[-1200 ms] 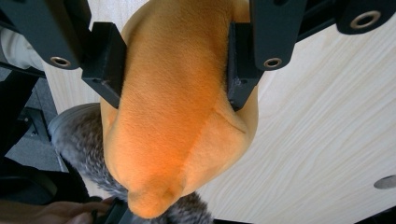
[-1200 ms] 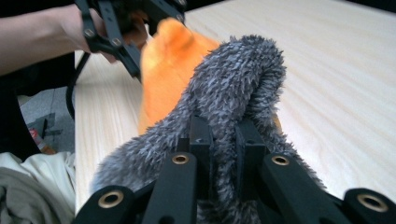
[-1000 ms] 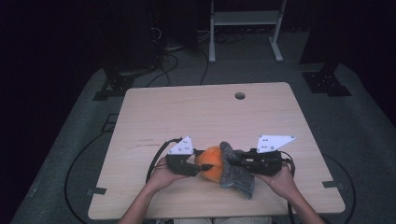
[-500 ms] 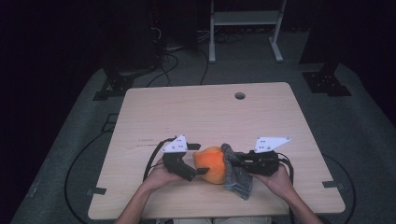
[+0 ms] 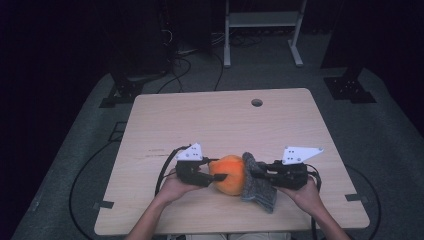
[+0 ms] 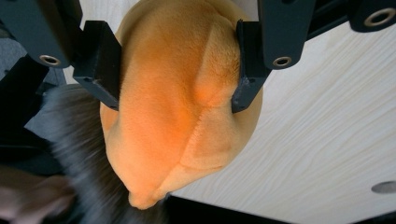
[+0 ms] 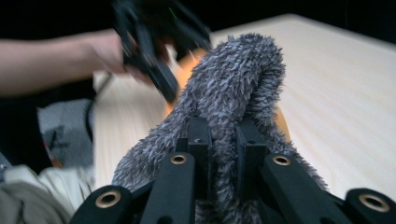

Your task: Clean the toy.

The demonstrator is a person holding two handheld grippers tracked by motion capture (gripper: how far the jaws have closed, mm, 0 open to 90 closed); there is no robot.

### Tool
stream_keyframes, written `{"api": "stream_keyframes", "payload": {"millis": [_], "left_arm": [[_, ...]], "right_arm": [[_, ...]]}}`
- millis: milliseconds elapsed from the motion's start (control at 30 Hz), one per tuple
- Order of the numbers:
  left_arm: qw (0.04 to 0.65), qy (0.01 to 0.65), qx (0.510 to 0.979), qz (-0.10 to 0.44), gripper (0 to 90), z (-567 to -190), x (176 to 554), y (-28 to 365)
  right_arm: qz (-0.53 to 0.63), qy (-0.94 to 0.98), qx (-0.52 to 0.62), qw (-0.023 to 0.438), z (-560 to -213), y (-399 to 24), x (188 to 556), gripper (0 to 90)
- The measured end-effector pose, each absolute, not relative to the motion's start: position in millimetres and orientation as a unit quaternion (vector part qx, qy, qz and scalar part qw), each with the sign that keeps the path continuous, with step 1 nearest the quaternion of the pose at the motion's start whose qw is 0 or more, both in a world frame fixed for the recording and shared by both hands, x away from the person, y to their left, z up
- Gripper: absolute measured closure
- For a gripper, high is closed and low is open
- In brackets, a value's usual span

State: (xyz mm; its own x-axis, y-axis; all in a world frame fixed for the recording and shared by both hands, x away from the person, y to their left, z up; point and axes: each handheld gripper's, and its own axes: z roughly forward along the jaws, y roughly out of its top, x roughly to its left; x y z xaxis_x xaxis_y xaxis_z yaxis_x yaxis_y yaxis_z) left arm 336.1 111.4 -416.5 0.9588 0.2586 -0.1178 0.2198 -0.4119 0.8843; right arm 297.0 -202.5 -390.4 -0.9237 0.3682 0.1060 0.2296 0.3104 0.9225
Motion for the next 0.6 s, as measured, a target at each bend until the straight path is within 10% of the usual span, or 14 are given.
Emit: {"api": "stream_keyframes", "payload": {"millis": [200, 433, 600], "left_arm": [[0.522, 0.137, 0.842, 0.013, 44.9, -416.6, 332.8, 114.8], [0.517, 0.143, 0.844, 0.02, 4.4, -430.8, 337.2, 106.0], [0.529, 0.124, 0.84, 0.004, 23.7, -434.0, 337.2, 105.5]], "right_arm": [[0.536, 0.823, 0.174, 0.074, -388.7, -182.3, 303.9, 79.5], [0.539, 0.818, 0.194, 0.056, -406.6, -194.9, 307.5, 79.5], [0.541, 0.815, 0.201, 0.053, -413.1, -205.8, 307.0, 79.5]]}}
